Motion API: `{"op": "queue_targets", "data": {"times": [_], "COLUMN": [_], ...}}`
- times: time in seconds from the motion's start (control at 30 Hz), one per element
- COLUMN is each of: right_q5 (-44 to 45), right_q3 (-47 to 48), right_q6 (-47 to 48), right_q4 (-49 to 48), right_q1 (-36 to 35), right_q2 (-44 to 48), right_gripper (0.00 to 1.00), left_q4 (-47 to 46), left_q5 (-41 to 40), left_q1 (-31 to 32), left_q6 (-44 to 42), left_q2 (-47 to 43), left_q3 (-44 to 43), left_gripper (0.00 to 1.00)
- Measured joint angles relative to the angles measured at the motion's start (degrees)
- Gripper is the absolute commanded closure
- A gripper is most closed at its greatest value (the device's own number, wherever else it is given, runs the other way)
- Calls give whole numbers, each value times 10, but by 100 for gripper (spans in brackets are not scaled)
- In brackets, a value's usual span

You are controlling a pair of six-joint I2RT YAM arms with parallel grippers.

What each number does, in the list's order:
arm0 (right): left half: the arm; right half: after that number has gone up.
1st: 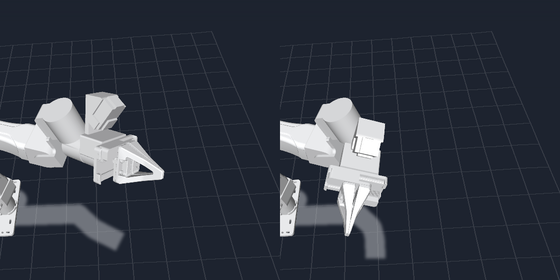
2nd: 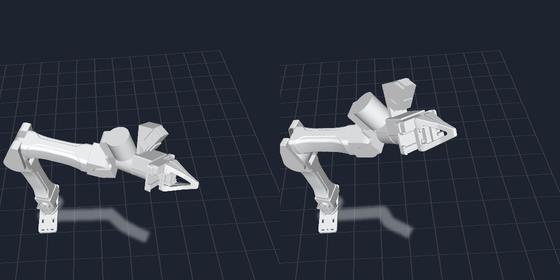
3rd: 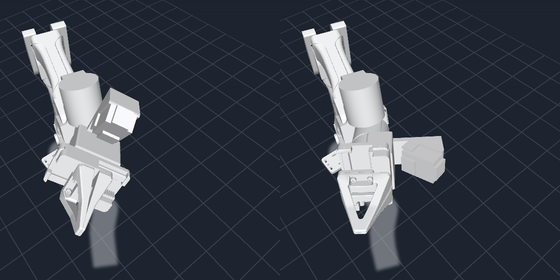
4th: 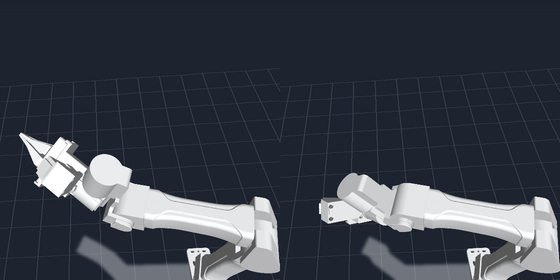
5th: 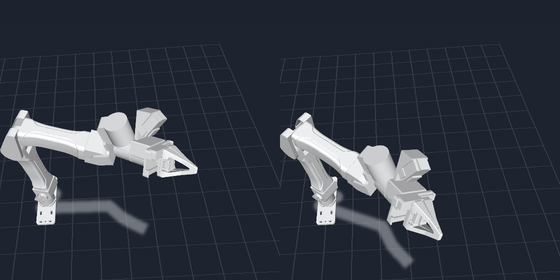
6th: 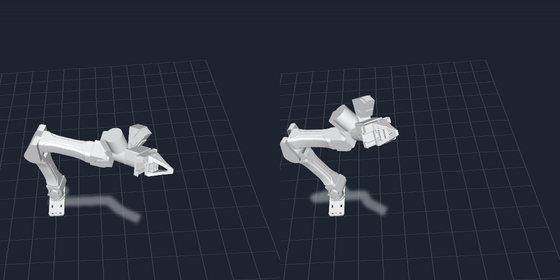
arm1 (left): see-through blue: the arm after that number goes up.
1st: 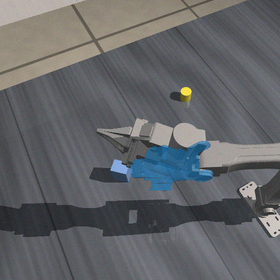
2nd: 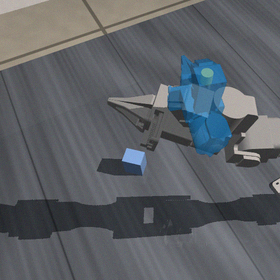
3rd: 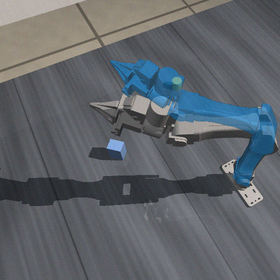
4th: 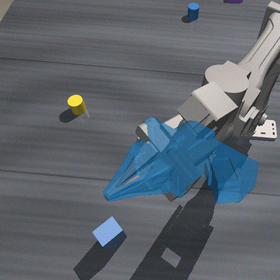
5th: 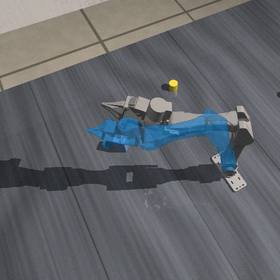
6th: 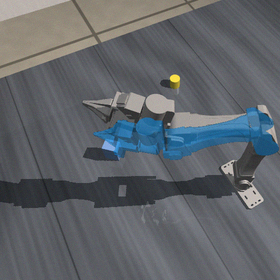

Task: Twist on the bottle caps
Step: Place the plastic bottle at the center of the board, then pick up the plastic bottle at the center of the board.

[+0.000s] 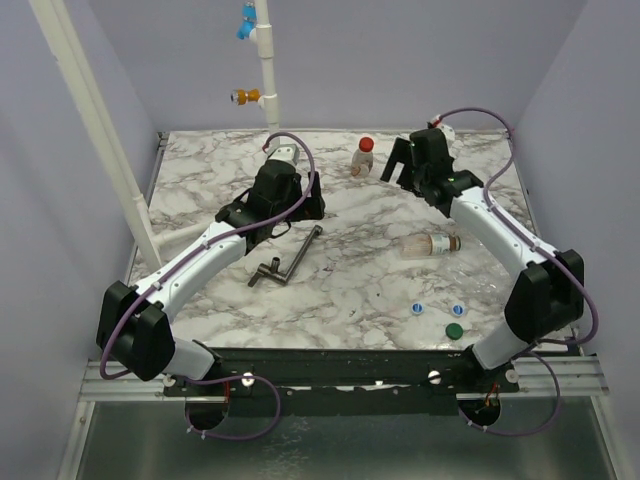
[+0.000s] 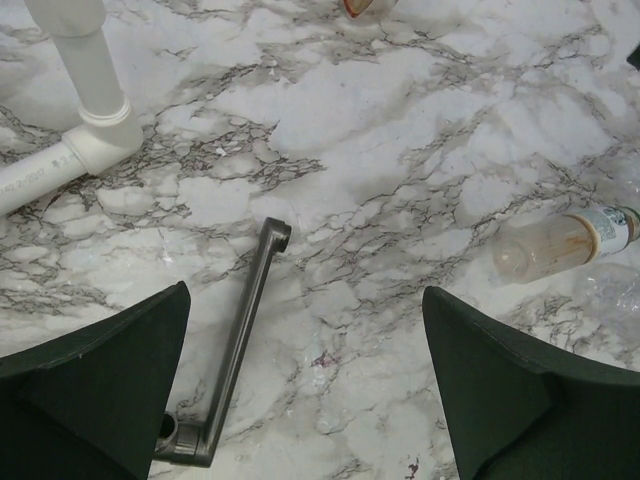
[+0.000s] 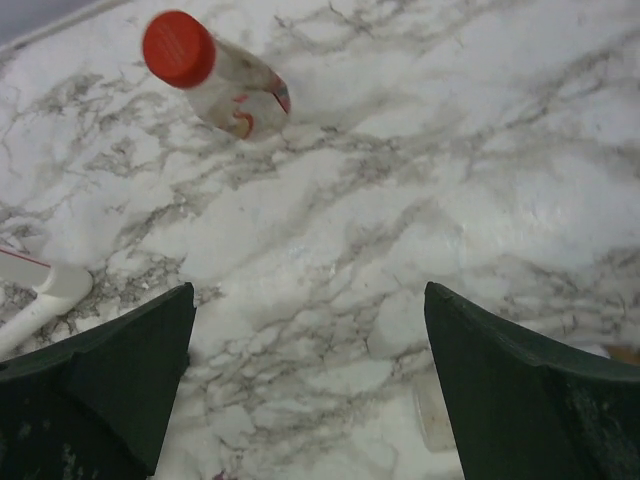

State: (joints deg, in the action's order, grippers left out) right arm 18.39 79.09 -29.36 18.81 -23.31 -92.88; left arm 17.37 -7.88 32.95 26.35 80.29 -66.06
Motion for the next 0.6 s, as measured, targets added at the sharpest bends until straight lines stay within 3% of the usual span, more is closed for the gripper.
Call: {"op": "queue_targets", "data": {"times": [0.33, 0.6], "right_q5": [-46, -66], "right_q3": [-96, -125], "right_q6": [-188, -253], "right_q4": [223, 280], "right_q1": [50, 147], "right_q2": [77, 118], "right_gripper": [0, 0], "left_q4": [44, 76], "left_q5": [-7, -20], "left_q1": [0, -2], "left_q6": [48, 41], "left_q2": [0, 15], "left_q3": [-1, -1], "left_gripper": [1, 1]}}
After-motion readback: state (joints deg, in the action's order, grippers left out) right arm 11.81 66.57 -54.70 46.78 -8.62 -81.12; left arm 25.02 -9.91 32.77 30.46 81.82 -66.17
